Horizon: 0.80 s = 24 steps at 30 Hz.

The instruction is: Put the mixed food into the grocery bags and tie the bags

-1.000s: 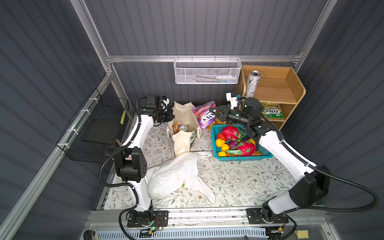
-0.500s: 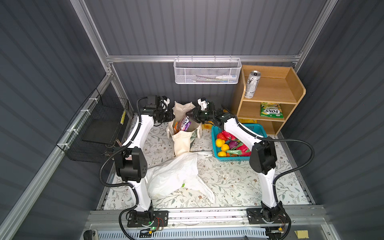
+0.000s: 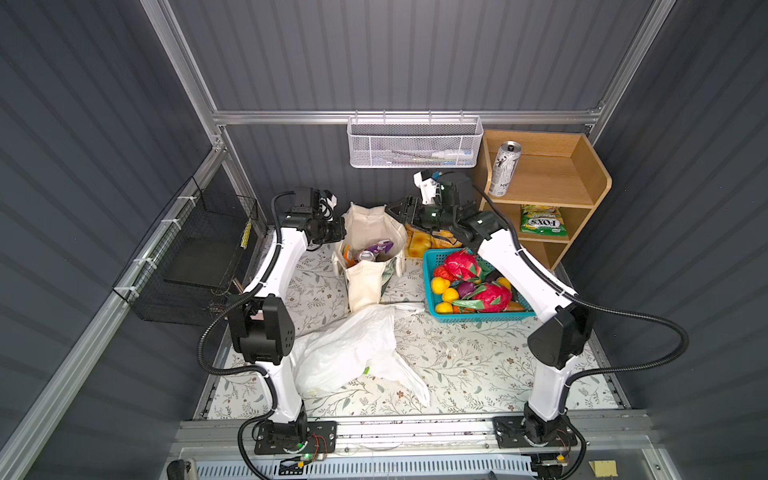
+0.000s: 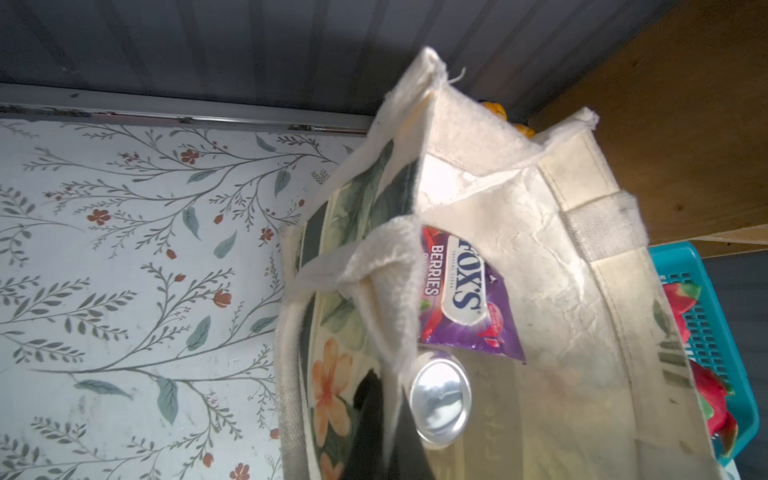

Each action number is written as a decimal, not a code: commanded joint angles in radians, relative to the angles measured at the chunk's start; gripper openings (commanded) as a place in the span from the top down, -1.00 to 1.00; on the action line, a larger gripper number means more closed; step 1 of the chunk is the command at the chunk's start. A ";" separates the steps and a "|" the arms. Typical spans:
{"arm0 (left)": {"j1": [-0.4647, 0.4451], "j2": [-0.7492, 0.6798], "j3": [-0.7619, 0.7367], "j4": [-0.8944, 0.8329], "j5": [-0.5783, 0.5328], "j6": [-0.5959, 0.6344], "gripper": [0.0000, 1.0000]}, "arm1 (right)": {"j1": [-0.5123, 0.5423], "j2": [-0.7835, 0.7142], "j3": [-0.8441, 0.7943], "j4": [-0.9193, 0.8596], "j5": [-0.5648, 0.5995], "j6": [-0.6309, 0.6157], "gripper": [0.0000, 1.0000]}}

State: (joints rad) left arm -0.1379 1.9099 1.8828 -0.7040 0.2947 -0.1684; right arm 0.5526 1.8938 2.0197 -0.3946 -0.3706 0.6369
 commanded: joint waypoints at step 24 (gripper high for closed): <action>0.081 0.149 0.315 -0.154 -0.211 0.004 1.00 | -0.002 0.279 0.249 -0.214 -0.047 -0.115 -0.16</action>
State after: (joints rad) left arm -0.0883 2.0464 2.1281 -0.8536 0.1440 -0.1680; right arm 0.5526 2.2635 2.2852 -0.6571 -0.3676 0.5194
